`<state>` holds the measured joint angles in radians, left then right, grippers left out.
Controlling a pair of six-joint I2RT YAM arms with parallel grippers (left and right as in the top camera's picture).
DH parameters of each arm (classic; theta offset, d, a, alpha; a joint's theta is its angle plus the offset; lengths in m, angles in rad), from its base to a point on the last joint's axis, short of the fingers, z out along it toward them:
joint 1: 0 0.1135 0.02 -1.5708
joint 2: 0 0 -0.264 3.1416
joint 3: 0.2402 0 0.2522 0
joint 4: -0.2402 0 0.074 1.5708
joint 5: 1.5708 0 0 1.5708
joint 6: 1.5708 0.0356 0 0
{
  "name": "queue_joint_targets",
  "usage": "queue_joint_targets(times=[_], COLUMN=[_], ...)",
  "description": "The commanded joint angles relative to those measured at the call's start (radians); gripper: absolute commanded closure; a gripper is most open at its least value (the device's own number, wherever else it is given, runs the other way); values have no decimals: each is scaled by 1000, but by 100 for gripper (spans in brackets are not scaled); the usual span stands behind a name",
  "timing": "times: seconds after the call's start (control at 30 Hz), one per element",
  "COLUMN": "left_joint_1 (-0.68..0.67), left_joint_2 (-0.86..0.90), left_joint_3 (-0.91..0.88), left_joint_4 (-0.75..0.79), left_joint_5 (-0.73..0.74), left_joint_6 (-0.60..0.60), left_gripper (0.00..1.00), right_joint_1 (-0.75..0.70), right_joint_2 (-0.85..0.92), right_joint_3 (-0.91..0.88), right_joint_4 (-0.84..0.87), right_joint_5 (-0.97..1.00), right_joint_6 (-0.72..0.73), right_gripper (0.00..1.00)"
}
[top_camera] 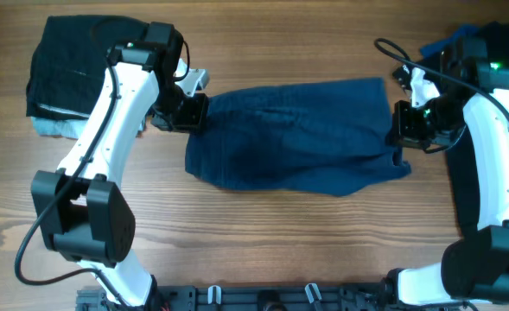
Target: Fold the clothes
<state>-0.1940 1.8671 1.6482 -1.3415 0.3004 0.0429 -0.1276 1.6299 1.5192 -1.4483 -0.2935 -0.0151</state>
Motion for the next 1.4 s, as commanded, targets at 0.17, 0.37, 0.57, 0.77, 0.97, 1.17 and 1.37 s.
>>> queue_joint_targets(times=[0.17, 0.37, 0.57, 0.77, 0.97, 1.17, 1.37], left_joint_1=[-5, -24, -35, -35, -35, 6, 47], left_joint_2=[-85, -85, -85, -77, 63, 173, 175], left_joint_3=[0, -6, -311, -500, -504, -504, -504], left_joint_4=[-148, -137, 103, 353, 468, 581, 749], left_joint_5=[-9, -10, -10, -6, -19, -60, -64], left_joint_6=[-164, -217, -329, -348, -348, -369, -360], left_gripper=[96, 96, 96, 96, 96, 96, 96], right_joint_1=[1, 1, 1, 1, 1, 1, 1], right_joint_2=[-226, -246, -139, 178, 270, 272, 272], right_joint_3=[-204, -437, -568, -568, -568, -568, -568], right_joint_4=[19, 148, 309, 497, 653, 731, 881], right_joint_5=[32, 25, 32, 32, 32, 32, 32], right_joint_6=[230, 288, 314, 330, 330, 311, 306], right_gripper=[96, 96, 96, 96, 96, 96, 96])
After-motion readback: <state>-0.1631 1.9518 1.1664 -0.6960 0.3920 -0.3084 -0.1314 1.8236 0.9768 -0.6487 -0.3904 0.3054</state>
